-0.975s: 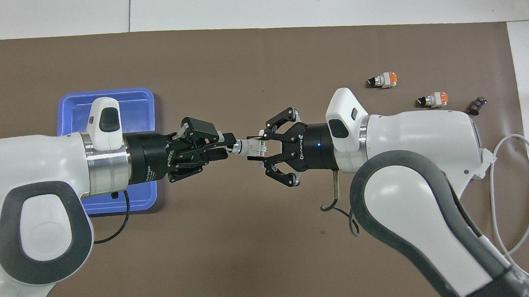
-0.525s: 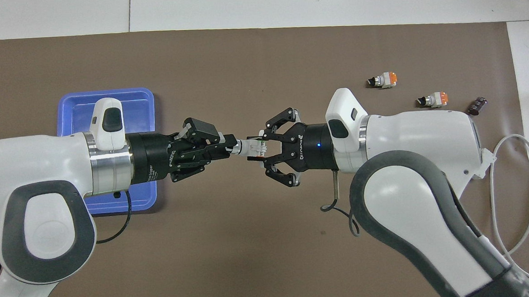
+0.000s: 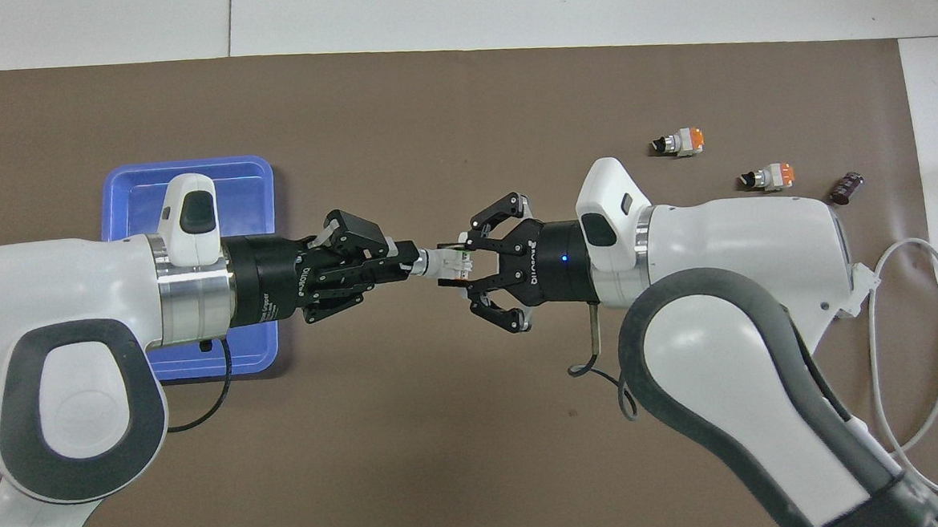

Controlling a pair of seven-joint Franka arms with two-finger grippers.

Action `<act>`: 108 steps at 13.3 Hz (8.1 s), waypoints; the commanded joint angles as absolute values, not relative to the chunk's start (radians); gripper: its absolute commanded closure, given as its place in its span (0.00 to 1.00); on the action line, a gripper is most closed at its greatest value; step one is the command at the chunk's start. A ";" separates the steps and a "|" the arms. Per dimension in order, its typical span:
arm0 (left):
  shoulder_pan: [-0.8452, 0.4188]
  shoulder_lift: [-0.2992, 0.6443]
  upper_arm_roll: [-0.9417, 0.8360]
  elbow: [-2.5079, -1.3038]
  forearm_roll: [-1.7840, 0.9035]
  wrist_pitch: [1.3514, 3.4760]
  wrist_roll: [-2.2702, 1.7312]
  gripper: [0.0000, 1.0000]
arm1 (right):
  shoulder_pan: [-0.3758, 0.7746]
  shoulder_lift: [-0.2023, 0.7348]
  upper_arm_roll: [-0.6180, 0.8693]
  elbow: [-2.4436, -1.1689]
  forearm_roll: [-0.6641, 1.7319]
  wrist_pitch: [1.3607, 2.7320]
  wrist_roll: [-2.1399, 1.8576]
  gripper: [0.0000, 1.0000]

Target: Turn and place switch with both arms

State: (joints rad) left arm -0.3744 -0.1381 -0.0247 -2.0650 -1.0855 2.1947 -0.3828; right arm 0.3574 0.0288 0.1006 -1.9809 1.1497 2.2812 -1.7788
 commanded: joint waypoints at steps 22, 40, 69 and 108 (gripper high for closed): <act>-0.359 -0.138 -0.021 -2.051 -1.101 2.161 -0.383 0.75 | 0.362 0.012 0.103 -2.000 1.169 2.304 -1.758 1.00; -0.380 -0.123 -0.020 -2.052 -1.098 2.226 -0.374 1.00 | 0.365 0.012 0.103 -2.000 1.166 2.306 -1.747 1.00; -0.376 -0.124 -0.015 -2.029 -1.083 2.329 -1.388 1.00 | 0.371 0.009 0.103 -2.010 1.160 2.338 -1.744 1.00; -0.212 -0.147 0.002 -1.924 -0.163 1.884 -0.975 1.00 | 0.233 -0.006 0.092 -1.887 0.413 2.166 -1.268 0.00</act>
